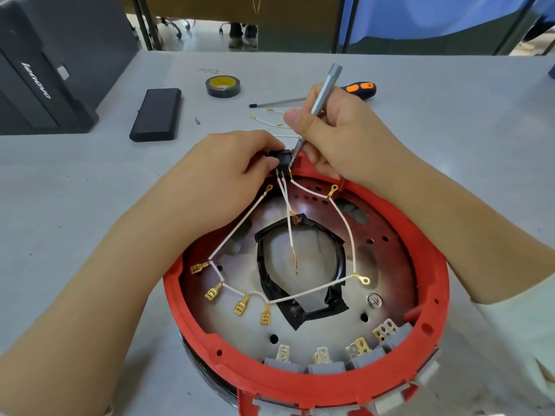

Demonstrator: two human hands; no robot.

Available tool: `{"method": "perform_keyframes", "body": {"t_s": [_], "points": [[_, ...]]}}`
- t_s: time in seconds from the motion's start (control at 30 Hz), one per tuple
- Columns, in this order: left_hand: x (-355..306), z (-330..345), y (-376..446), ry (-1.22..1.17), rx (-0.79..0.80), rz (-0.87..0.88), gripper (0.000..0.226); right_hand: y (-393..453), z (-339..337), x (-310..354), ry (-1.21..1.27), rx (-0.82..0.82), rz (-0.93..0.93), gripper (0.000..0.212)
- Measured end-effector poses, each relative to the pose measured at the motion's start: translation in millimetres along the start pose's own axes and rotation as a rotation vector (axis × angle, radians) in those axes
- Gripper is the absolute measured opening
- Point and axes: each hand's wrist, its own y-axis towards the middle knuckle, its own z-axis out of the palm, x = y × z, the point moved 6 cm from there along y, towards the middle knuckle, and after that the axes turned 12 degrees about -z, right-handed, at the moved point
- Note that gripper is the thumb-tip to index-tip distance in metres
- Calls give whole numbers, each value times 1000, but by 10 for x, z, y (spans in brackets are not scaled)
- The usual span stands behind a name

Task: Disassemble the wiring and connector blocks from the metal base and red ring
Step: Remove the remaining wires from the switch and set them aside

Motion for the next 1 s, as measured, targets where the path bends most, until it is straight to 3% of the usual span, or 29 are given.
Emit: {"method": "perform_keyframes", "body": {"t_s": [0.33, 0.6, 0.8, 1.0], "points": [[7, 0, 7, 2, -8, -11, 28, 136, 55, -93, 11, 123, 170, 29], [12, 5, 7, -6, -5, -10, 28, 34, 4, 9, -62, -3, -69, 26], [10, 0, 9, -9, 7, -8, 29, 46, 69, -4, -119, 76, -40, 24], [17, 3, 9, -21, 5, -10, 27, 20, -15, 6, 38, -38, -61, 25]]}}
